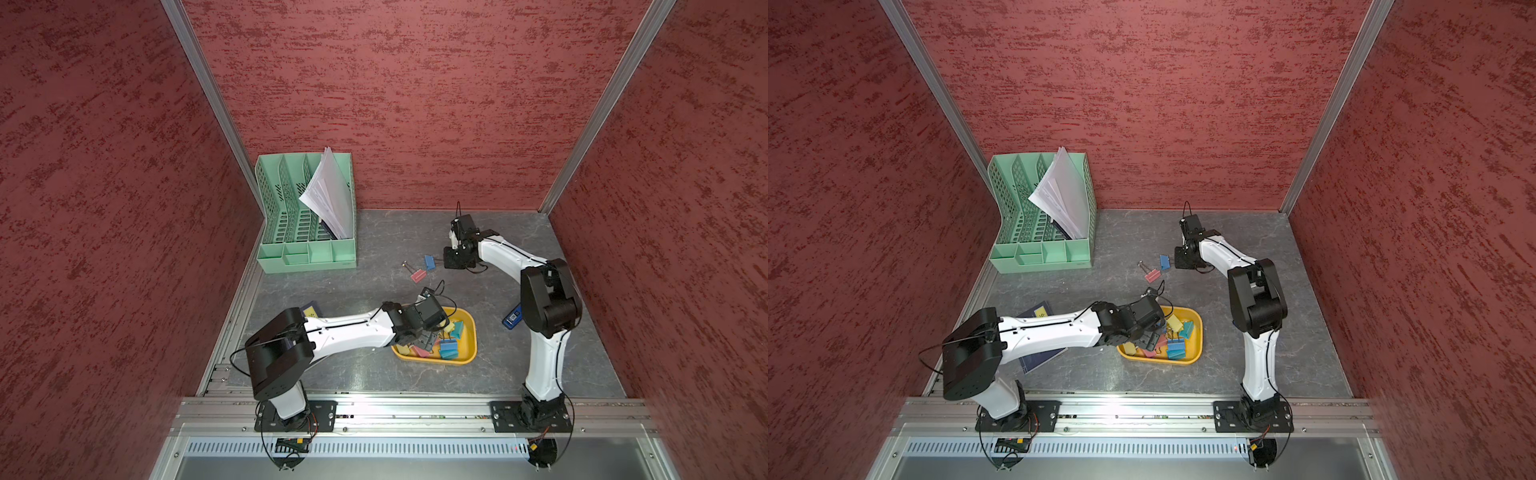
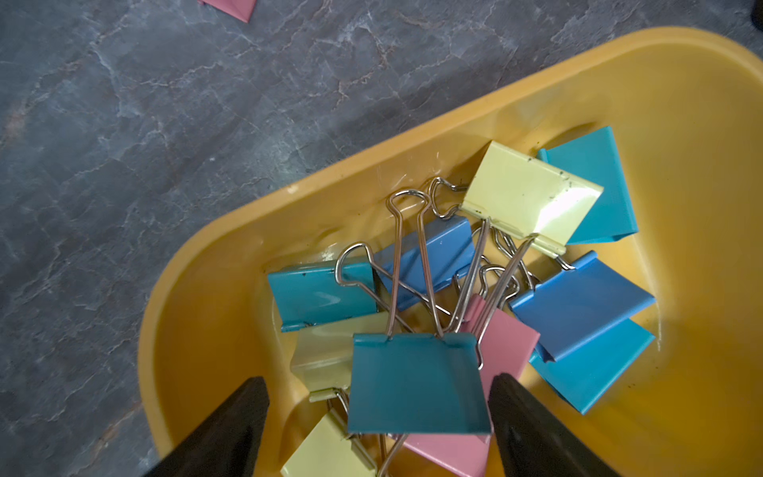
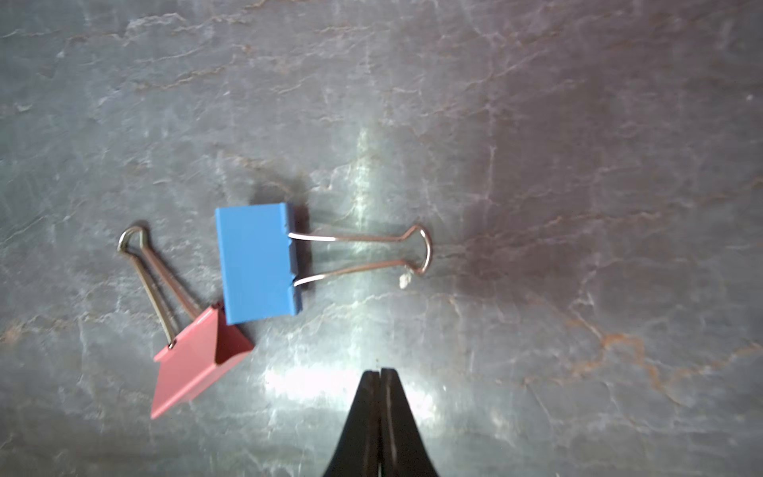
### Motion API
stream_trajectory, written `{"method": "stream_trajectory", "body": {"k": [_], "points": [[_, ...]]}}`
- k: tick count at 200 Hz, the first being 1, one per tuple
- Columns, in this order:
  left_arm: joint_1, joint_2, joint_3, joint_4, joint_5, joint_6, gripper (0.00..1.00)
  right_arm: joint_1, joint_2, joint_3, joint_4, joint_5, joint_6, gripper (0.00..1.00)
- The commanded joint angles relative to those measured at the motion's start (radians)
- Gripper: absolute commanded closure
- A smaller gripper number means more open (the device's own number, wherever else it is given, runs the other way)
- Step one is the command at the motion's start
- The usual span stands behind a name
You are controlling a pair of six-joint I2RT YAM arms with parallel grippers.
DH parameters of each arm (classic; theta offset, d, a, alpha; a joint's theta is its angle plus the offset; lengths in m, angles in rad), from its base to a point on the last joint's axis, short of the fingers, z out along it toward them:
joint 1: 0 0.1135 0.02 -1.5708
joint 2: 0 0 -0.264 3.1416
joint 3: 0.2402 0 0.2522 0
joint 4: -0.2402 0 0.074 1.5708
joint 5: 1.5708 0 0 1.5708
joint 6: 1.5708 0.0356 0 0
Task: Put the binder clips in the storage box
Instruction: Place the binder clip in the storage box, then pick up the binder clip at the center of the board.
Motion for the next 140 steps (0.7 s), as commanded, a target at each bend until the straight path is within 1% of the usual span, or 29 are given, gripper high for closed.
{"method": "stream_trajectory", "body": {"k": [1, 17, 35, 65, 90, 117, 140], "points": [[-0.013, -0.047, -0.007, -0.002, -0.024, -0.040, 0.12, -0.012, 0.038, 0.086, 0.000, -0.005, -0.021, 0.95], [-0.015, -0.051, -0.007, -0.008, -0.016, -0.040, 0.11, -0.020, 0.080, 0.125, -0.001, -0.022, -0.023, 0.96], [-0.020, -0.045, -0.005, -0.033, -0.032, -0.052, 0.12, -0.022, 0.111, 0.163, 0.000, -0.025, -0.030, 0.96], [-0.025, -0.061, -0.043, -0.037, -0.028, -0.089, 0.13, -0.023, 0.180, 0.245, -0.034, -0.039, -0.045, 0.96], [-0.033, -0.073, -0.060, -0.049, -0.046, -0.108, 0.13, -0.024, 0.233, 0.303, -0.072, -0.044, -0.052, 0.96], [-0.033, -0.079, -0.076, -0.050, -0.056, -0.119, 0.13, -0.026, 0.243, 0.306, -0.087, -0.044, -0.056, 0.96], [-0.033, -0.088, -0.086, -0.050, -0.066, -0.124, 0.13, -0.026, 0.208, 0.238, -0.061, -0.041, -0.054, 0.96]]}}
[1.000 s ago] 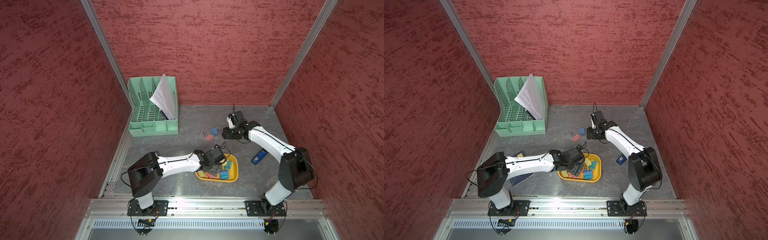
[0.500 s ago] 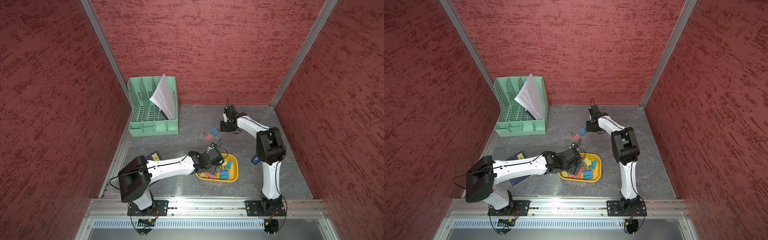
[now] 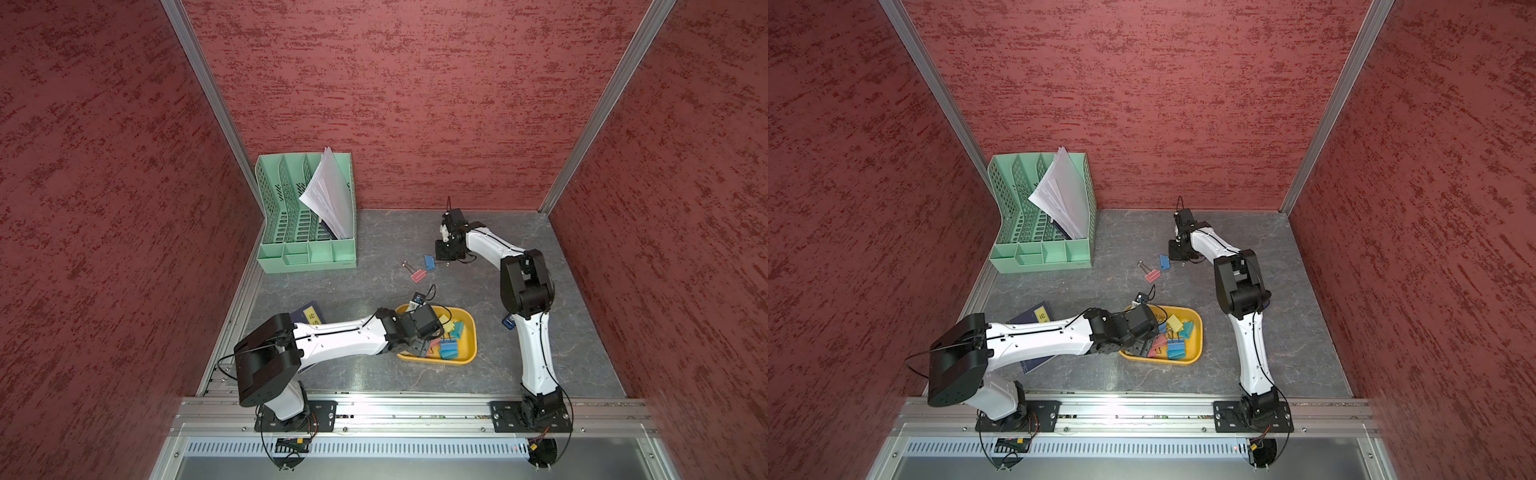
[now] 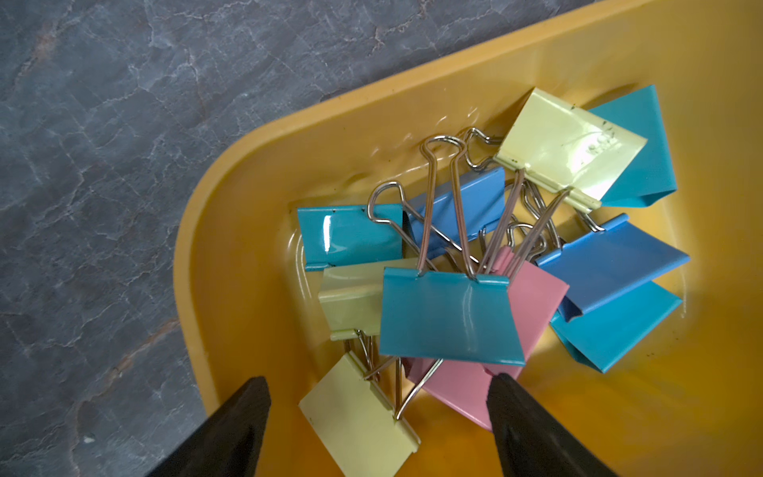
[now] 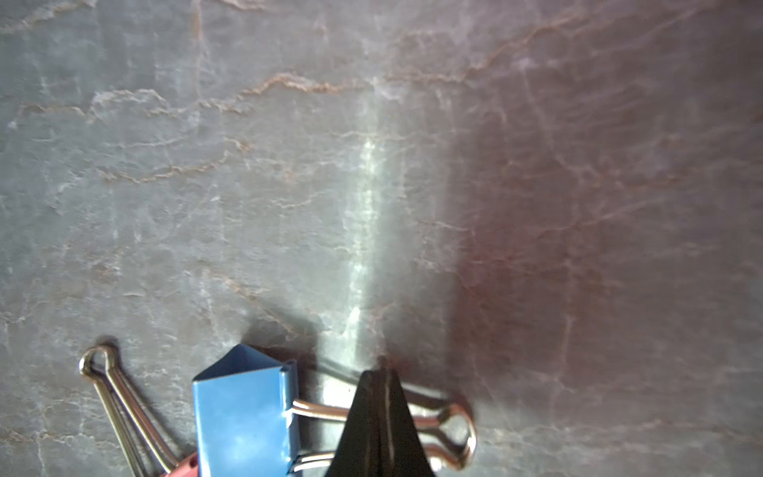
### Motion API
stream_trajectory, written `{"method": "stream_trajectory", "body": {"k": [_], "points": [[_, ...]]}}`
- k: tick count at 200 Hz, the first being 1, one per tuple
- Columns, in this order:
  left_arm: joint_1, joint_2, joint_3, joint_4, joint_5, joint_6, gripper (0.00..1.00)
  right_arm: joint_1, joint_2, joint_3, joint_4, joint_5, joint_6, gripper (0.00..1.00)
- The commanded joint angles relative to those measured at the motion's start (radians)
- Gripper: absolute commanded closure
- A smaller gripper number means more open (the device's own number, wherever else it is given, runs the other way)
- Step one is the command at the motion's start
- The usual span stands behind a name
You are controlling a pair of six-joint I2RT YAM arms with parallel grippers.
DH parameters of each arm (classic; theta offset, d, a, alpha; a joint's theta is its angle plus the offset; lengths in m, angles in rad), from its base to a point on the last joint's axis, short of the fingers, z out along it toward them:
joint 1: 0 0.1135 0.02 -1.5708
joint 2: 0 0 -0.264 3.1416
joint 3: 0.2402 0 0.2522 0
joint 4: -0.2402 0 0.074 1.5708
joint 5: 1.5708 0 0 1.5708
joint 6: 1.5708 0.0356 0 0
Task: Put the binder clips in the storage box
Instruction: Pick up the binder clip at the center of the board.
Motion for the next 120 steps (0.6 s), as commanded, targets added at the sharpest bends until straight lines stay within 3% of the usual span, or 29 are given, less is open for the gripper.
{"method": "stream_trajectory", "body": {"k": [1, 38, 84, 105, 120], "points": [[-0.004, -0.031, -0.017, -0.011, -0.037, -0.020, 0.13, -0.010, -0.034, -0.044, -0.002, -0.008, -0.011, 0.96], [-0.004, -0.023, -0.026, -0.008, -0.040, -0.020, 0.13, -0.010, -0.108, -0.175, 0.033, -0.020, -0.006, 0.96], [-0.003, -0.022, -0.050, 0.015, -0.037, -0.026, 0.14, 0.000, -0.297, -0.476, 0.191, -0.098, 0.059, 0.93], [0.000, -0.014, -0.055, 0.012, -0.043, -0.026, 0.14, 0.008, -0.353, -0.518, 0.227, -0.124, 0.035, 0.79], [0.002, -0.016, -0.059, 0.014, -0.045, -0.027, 0.14, 0.007, -0.374, -0.497, 0.220, -0.106, 0.002, 0.55]]}}
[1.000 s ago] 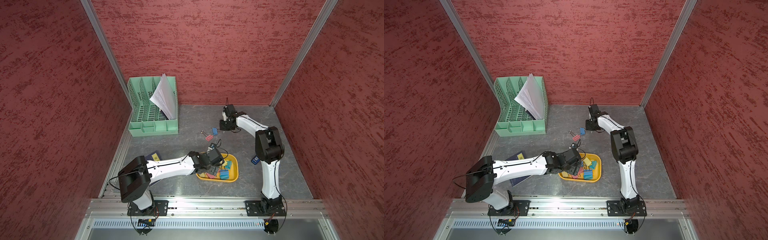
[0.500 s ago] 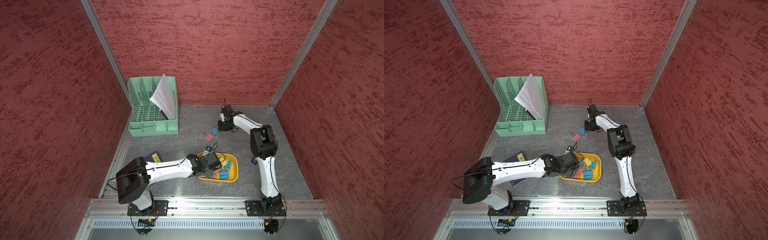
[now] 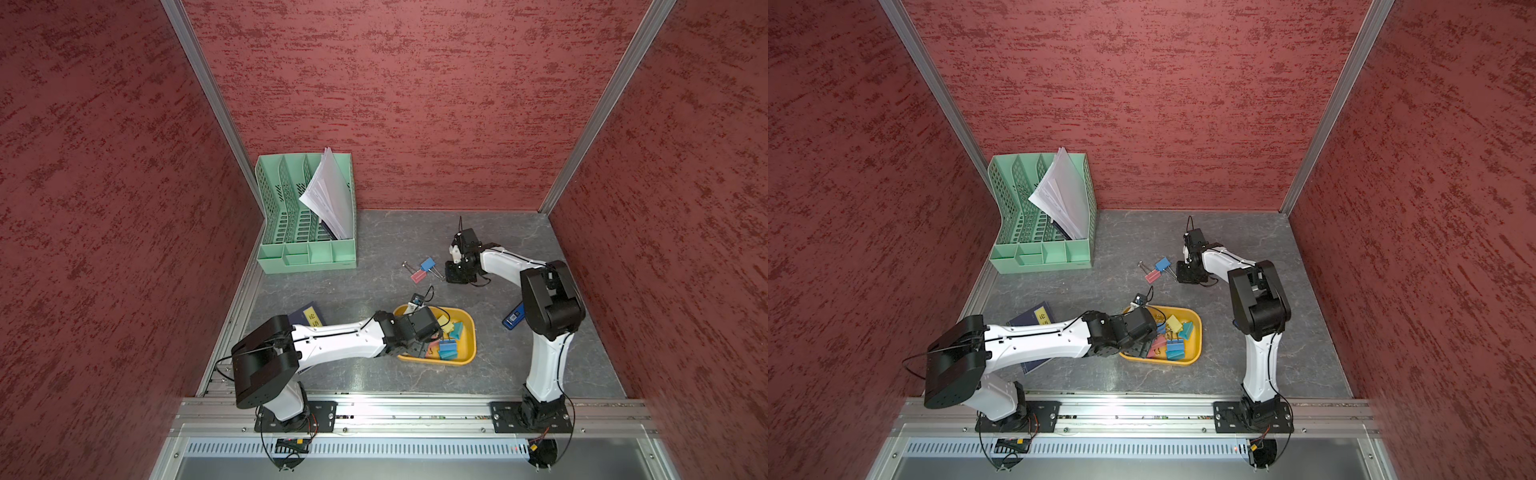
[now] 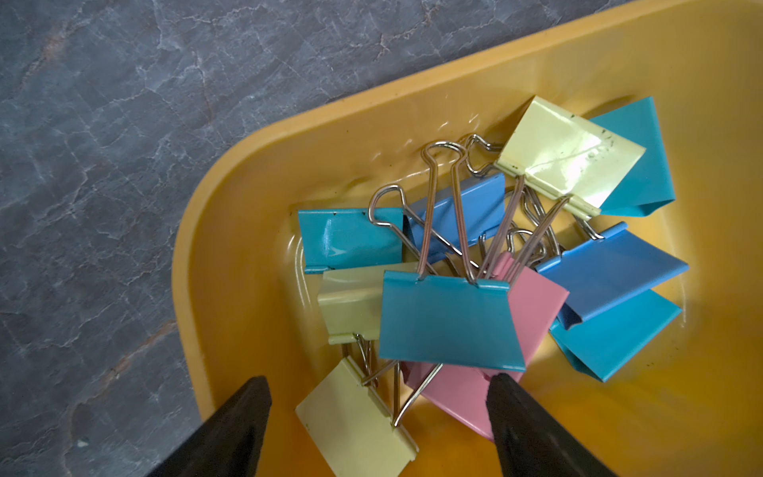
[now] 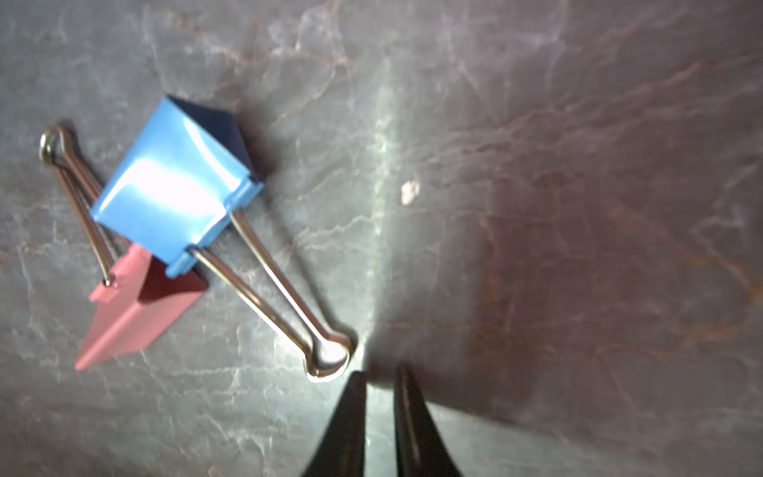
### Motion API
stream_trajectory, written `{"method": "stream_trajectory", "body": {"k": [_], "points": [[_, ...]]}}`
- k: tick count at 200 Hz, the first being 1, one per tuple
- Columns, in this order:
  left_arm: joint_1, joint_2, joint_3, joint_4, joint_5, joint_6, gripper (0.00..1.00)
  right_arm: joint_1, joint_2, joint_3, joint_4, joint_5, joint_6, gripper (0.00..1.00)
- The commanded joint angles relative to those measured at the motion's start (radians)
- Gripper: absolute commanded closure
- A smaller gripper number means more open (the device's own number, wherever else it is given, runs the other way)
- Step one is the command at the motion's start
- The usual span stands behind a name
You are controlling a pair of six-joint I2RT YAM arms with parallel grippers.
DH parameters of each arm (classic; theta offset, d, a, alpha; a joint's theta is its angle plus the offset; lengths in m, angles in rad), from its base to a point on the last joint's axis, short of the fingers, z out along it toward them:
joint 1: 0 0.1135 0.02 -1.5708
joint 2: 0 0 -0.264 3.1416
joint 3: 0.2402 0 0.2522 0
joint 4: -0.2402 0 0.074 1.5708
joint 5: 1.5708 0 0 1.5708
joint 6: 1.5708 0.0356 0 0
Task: Put the binder clips in the storage box
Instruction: Pick up the binder clip at the center of the board.
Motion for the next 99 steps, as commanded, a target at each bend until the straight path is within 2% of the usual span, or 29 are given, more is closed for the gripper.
{"method": "stream_trajectory", "body": {"k": [1, 17, 25, 61, 99], "points": [[0.006, -0.007, -0.026, -0.023, -0.027, -0.020, 0.14, 0.006, -0.056, 0.018, 0.064, -0.018, -0.037, 0.54], [0.006, -0.011, -0.031, -0.016, -0.024, -0.021, 0.14, 0.005, -0.050, 0.071, 0.048, -0.040, -0.076, 0.35], [0.008, -0.012, -0.033, -0.013, -0.024, -0.023, 0.13, 0.005, -0.036, 0.101, 0.041, -0.068, -0.090, 0.30], [0.011, -0.006, -0.030, -0.009, -0.023, -0.023, 0.13, 0.030, 0.038, 0.242, -0.009, -0.084, -0.178, 0.16], [0.014, 0.000, -0.029, -0.011, -0.021, -0.024, 0.13, 0.057, 0.113, 0.328, -0.058, -0.078, -0.314, 0.10]]}}
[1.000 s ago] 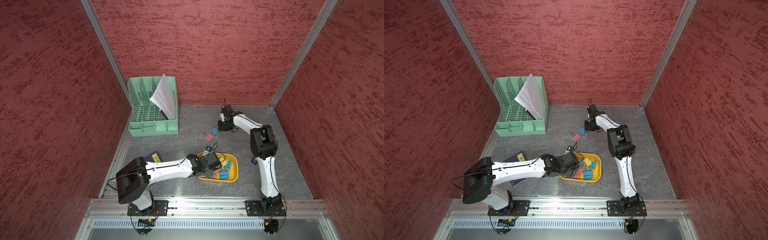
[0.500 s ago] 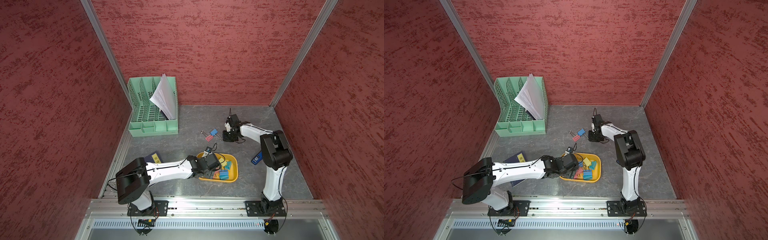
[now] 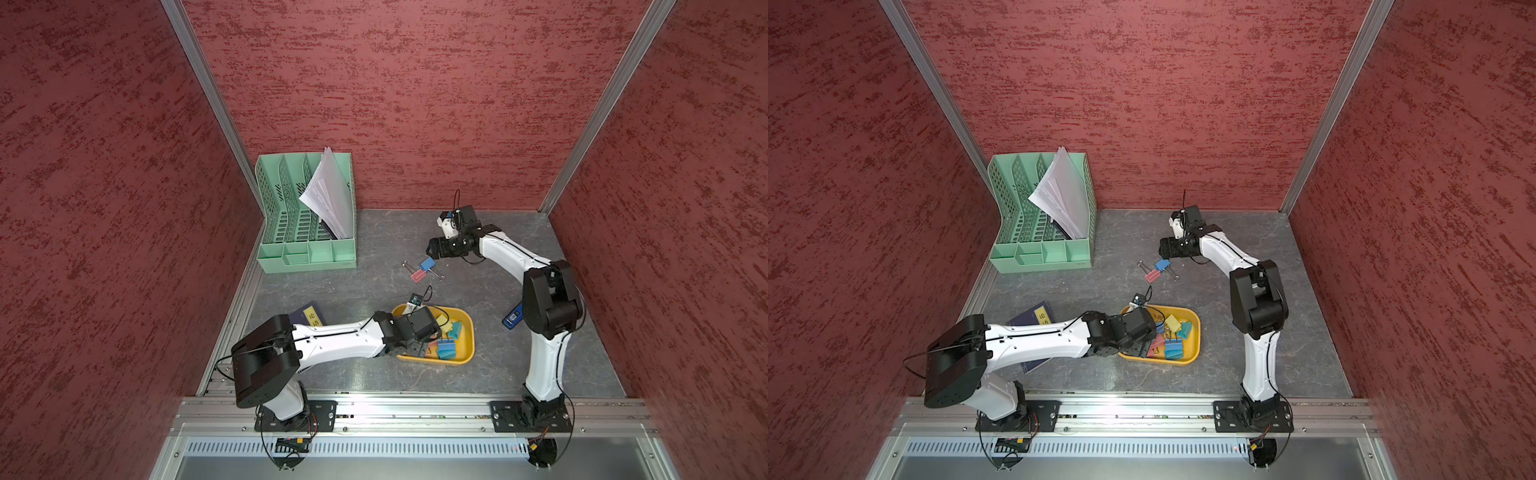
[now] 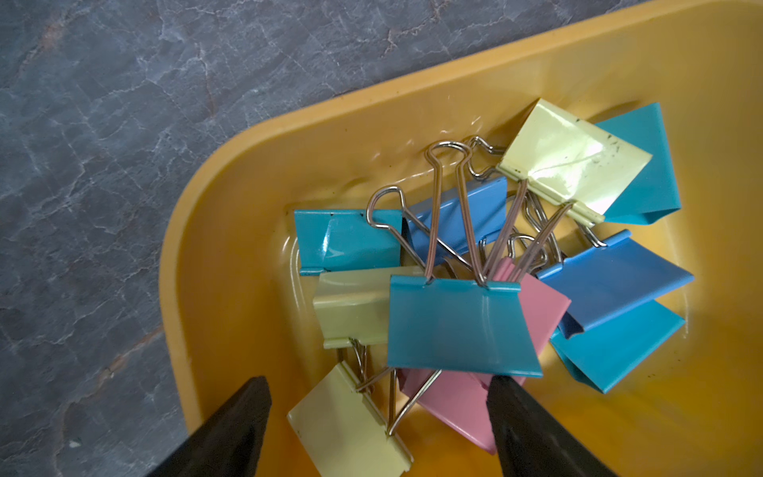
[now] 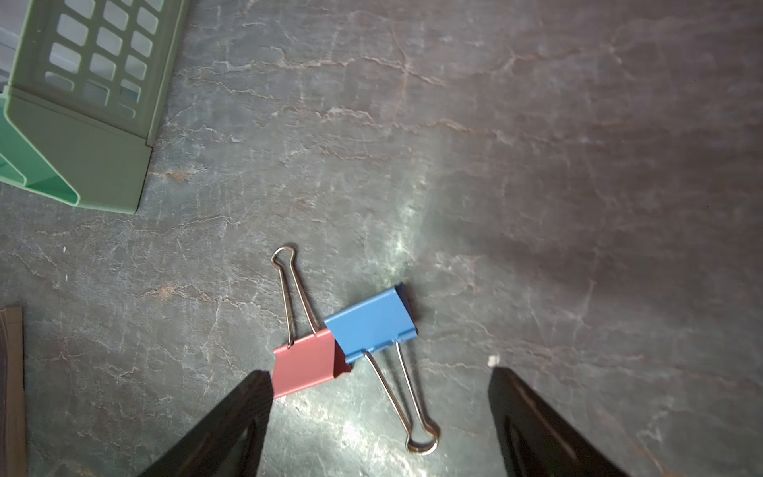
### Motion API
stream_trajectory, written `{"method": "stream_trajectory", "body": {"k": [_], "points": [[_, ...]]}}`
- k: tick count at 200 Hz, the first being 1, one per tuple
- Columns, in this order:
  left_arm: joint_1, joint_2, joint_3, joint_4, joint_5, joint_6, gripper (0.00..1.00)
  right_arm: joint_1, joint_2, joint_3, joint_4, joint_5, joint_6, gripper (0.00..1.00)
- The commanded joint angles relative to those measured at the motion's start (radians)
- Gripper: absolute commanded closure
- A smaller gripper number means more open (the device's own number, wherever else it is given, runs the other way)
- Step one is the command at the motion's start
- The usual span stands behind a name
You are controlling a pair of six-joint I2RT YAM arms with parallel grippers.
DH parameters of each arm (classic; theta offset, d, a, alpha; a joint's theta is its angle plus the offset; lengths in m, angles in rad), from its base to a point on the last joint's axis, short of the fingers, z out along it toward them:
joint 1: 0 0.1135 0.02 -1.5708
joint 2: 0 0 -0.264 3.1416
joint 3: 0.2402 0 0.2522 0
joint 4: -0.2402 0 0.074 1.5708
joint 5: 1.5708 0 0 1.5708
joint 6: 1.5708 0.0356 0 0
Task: Put the binder clips in the storage box
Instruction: Pick up the binder clip at the center of the board.
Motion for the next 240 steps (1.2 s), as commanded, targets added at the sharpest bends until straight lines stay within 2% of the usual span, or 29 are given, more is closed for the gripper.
{"method": "stream_trajectory", "body": {"k": [1, 34, 75, 113, 158, 222, 240], "points": [[0.012, -0.001, -0.015, -0.026, -0.021, -0.009, 0.13, 0.024, 0.067, 0.045, -0.059, -0.013, -0.122, 0.10], [0.015, 0.002, -0.014, -0.030, -0.020, -0.010, 0.13, 0.050, 0.128, 0.083, -0.088, 0.053, -0.219, 0.10], [0.019, 0.006, -0.011, -0.037, -0.021, -0.008, 0.14, 0.063, 0.171, 0.124, -0.085, 0.150, -0.248, 0.10], [0.020, 0.008, -0.011, -0.036, -0.020, -0.008, 0.14, 0.065, 0.208, 0.174, -0.119, 0.129, -0.249, 0.10], [0.021, 0.012, -0.005, -0.044, -0.022, -0.007, 0.14, 0.067, 0.241, 0.215, -0.159, 0.132, -0.241, 0.15], [0.020, 0.001, -0.013, -0.049, -0.024, -0.008, 0.14, 0.078, 0.279, 0.254, -0.207, 0.109, -0.236, 0.16], [0.020, -0.002, -0.015, -0.049, -0.027, -0.009, 0.14, 0.080, 0.287, 0.265, -0.211, 0.129, -0.225, 0.22]]}}
